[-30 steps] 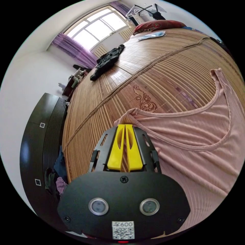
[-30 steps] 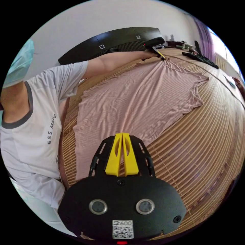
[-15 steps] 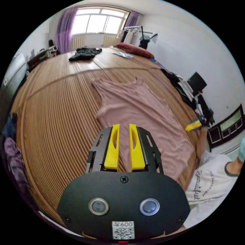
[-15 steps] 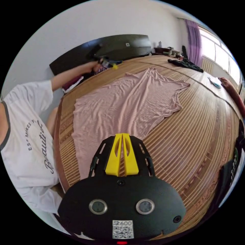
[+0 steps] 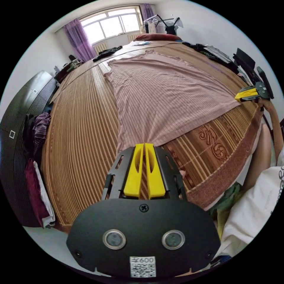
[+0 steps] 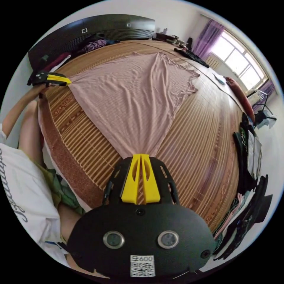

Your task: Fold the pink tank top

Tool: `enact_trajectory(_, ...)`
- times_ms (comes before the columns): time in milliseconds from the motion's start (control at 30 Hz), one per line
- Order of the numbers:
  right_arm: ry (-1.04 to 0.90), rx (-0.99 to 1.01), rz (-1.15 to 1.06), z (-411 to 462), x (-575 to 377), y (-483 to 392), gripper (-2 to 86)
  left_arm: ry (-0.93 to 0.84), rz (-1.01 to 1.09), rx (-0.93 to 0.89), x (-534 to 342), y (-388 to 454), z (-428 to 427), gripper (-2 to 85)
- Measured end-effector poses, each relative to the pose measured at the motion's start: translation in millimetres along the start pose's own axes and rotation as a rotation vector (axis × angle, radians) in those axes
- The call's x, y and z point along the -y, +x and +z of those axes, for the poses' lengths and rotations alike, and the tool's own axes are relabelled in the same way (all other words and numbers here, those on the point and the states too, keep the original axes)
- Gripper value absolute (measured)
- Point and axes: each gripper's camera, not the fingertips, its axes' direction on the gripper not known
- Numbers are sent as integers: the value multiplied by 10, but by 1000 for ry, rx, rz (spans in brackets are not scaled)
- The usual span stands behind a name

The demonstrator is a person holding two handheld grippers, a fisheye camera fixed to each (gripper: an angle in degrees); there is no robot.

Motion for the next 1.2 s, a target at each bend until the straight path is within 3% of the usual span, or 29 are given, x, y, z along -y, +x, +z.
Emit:
enact_trajectory(167,-15,68,31,-38,-441,-542,-8,-67,67,-153,-659,590,-556,13)
enact_trajectory(267,45,53,160,25,-561,-682,-8,-48,-54,-181,-868,727,-698,14)
enact_trajectory(333,-1,95,43,5,-619,-1028,-8,-87,24,-207,-935,945,-831,14)
enact_trajectory(600,-20,108,110,-120,-1030,-1618,-8,-77,59,-172,-1360,1591,-1411,19)
enact_trajectory(867,130,0,97,-445,-1473,-2334,-7,81,53,-210,-1925,2024,-2204,46)
enact_trajectory(1000,224,-87,119,-748,-1676,-2649,-3,144,163,-68,-2083,2343,-2578,69)
enact_trajectory(1100,289,-28,279,-941,-1769,-2611,20,77,226,148,-2026,2630,-2725,75)
enact_trajectory(1200,356,182,510,-1027,-1872,-2307,60,113,-1,-65,-1901,2395,-2890,75)
